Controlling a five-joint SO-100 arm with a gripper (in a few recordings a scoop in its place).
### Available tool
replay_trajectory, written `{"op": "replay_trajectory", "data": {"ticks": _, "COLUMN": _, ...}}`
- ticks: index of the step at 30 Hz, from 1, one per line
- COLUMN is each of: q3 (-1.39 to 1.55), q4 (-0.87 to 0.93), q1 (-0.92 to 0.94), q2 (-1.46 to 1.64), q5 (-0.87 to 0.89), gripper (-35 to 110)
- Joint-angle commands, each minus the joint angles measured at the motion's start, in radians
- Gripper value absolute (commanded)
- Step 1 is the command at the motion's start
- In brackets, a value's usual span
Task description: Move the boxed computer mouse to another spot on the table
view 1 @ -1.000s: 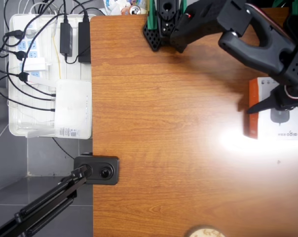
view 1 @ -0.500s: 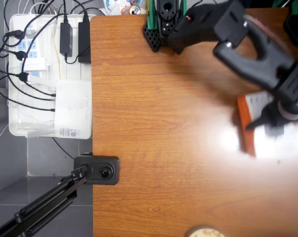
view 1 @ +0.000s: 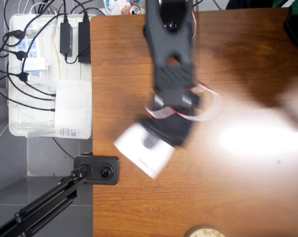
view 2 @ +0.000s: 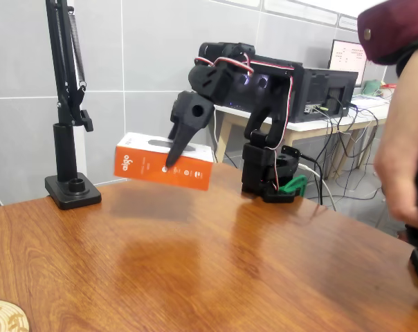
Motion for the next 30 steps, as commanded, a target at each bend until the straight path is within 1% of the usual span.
{"op": "replay_trajectory", "data": {"ticks": 1, "q3": 0.178, "q4": -0.067, "q1": 0.078, "q2": 0.094, "q5": -0.018, "gripper": 0}}
{"op": "replay_trajectory", "data": {"ticks": 9, "q3": 0.400, "q4": -0.316, "q1": 0.095, "q2": 0.074, "q5": -0.032, "gripper": 0}}
{"op": "replay_trajectory", "data": {"ticks": 14, "q3": 0.480, "q4": -0.376, "q1": 0.115, "q2": 0.089, "q5": -0.026, "gripper": 0}}
{"op": "replay_trajectory", "data": {"ticks": 16, "q3": 0.528, "q4": -0.426, "q1": 0.130, "q2": 0.118, "q5": -0.017, "gripper": 0}}
{"op": "replay_trajectory", "data": {"ticks": 18, "q3": 0.551, "q4": -0.430, "q1": 0.149, "q2": 0.146, "q5": 0.023, "gripper": 5}}
{"op": "replay_trajectory", "data": {"ticks": 19, "q3": 0.549, "q4": -0.402, "q1": 0.160, "q2": 0.152, "q5": 0.083, "gripper": 12}}
{"op": "replay_trajectory", "data": {"ticks": 20, "q3": 0.548, "q4": -0.394, "q1": 0.163, "q2": 0.155, "q5": 0.110, "gripper": 29}}
{"op": "replay_trajectory", "data": {"ticks": 23, "q3": 0.545, "q4": -0.522, "q1": 0.130, "q2": 0.103, "q5": 0.097, "gripper": 106}}
{"op": "replay_trajectory", "data": {"ticks": 25, "q3": 0.480, "q4": -0.419, "q1": 0.137, "q2": 0.087, "q5": 0.074, "gripper": 107}}
{"op": "replay_trajectory", "data": {"ticks": 27, "q3": 0.485, "q4": -0.413, "q1": 0.175, "q2": 0.224, "q5": 0.020, "gripper": 107}}
{"op": "replay_trajectory", "data": {"ticks": 28, "q3": 0.492, "q4": -0.416, "q1": 0.195, "q2": 0.308, "q5": 0.015, "gripper": 101}}
{"op": "replay_trajectory", "data": {"ticks": 29, "q3": 0.488, "q4": -0.400, "q1": 0.210, "q2": 0.374, "q5": 0.025, "gripper": 90}}
{"op": "replay_trajectory", "data": {"ticks": 30, "q3": 0.468, "q4": -0.367, "q1": 0.229, "q2": 0.420, "q5": 0.032, "gripper": 76}}
